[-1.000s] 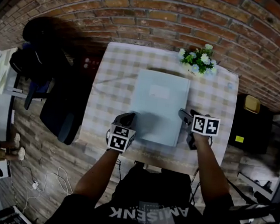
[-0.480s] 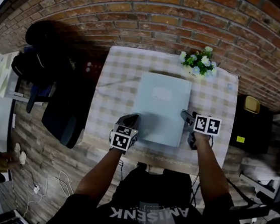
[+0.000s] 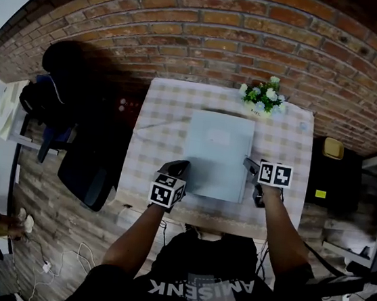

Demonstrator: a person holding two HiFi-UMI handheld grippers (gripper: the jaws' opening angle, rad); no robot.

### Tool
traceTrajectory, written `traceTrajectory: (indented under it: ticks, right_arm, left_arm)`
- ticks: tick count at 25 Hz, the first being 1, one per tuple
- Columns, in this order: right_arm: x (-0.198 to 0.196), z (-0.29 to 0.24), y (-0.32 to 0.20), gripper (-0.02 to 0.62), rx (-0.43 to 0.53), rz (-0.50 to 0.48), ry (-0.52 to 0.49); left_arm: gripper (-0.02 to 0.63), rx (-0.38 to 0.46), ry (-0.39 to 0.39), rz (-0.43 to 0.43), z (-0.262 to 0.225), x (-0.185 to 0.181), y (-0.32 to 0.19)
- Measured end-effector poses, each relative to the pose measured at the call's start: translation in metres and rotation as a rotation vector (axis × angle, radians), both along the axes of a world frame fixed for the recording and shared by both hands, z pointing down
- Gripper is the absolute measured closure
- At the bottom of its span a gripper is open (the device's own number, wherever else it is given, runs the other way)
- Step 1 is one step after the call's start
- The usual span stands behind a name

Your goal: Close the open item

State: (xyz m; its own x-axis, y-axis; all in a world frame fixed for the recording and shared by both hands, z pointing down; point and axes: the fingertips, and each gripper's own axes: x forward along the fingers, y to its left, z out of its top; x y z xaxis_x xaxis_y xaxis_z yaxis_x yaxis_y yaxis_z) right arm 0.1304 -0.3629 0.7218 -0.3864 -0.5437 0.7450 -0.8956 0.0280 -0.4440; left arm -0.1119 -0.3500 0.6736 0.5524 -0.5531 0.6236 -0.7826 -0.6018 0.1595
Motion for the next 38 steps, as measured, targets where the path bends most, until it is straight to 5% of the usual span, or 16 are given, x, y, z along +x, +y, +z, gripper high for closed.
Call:
traceTrajectory:
  ticks: [12, 13, 15, 16, 29, 38]
  right_arm:
    - [0.002, -0.096, 0.006, 0.293, 0.213, -0.037, -0.060]
    - [0.003, -0.106, 0.008, 0.301, 0.234, -0.045, -0.054]
    - [0.004, -0.129, 0.011, 0.447, 0.292, -0.054, -0.040]
    - [0.004, -0.141, 0.011, 0.465, 0.325, -0.058, -0.036]
    - [0.006, -0.270, 0.034, 0.535, 0.609, -0.095, -0.009]
    - [0.024, -0.314, 0.049, 0.543, 0.715, -0.062, 0.099]
  left_arm:
    - [0.592, 0.188, 0.105, 0.052, -0.087, 0.030, -0.009]
    - [0.592, 0.197, 0.122, 0.056, -0.095, 0.033, -0.009]
    - [0.593, 0.215, 0.154, 0.058, -0.112, 0.039, -0.008]
    - [0.593, 0.228, 0.166, 0.061, -0.120, 0.043, -0.008]
    - [0.594, 0.349, 0.268, 0.086, -0.206, 0.063, -0.010]
    - [0.594, 0.438, 0.381, 0.074, -0.261, 0.070, -0.003]
